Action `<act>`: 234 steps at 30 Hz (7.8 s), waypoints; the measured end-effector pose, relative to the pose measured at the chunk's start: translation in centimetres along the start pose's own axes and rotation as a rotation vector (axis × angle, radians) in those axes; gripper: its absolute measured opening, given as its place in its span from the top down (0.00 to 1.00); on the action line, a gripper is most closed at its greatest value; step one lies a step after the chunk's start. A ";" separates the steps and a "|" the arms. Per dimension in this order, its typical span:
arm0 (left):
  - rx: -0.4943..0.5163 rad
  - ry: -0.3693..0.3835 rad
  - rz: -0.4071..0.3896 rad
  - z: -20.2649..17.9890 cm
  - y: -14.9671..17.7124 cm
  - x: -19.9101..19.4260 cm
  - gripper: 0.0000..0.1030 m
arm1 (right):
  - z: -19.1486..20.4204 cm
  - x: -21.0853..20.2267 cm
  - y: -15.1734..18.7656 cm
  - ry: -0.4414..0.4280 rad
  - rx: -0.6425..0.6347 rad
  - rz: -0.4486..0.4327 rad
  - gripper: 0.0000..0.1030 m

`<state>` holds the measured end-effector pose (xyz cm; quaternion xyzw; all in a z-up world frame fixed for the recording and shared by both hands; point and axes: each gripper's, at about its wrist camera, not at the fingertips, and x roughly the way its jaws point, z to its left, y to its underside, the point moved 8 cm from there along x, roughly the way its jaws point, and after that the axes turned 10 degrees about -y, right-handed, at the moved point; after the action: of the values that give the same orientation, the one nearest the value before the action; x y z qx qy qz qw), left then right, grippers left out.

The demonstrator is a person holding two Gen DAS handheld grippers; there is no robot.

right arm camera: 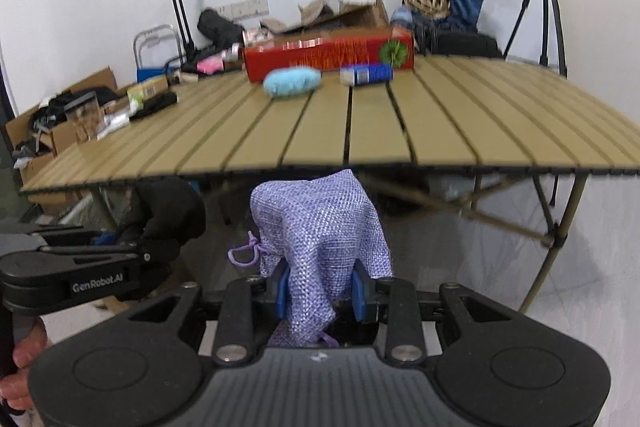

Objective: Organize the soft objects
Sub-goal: 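Carry the black glove and lavender pouch down toward the black bin, then lower the left tool into the bin and open it to drop the glove, then move the right tool with the lavender pouch over the bin opening, then open the right tool to release the lavender pouch into the bin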

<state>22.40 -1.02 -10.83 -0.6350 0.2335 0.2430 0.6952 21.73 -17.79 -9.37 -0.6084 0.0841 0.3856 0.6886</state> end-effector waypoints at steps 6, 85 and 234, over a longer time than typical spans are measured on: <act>0.022 -0.026 0.092 0.0 3.2 1.0 0.75 | -0.3 1.9 4.0 0.012 0.037 0.108 0.72; 0.045 -0.099 0.460 -7.2 5.9 15.0 0.76 | -13.4 7.4 12.1 0.303 0.289 0.239 0.72; -0.152 -0.418 0.560 9.5 7.7 12.4 0.00 | 0.2 21.8 8.3 0.133 0.070 0.432 0.00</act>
<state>27.25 9.55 -23.79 -0.5330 0.2323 0.5653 0.5851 31.38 -8.58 -28.53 -0.5759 0.2709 0.4799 0.6039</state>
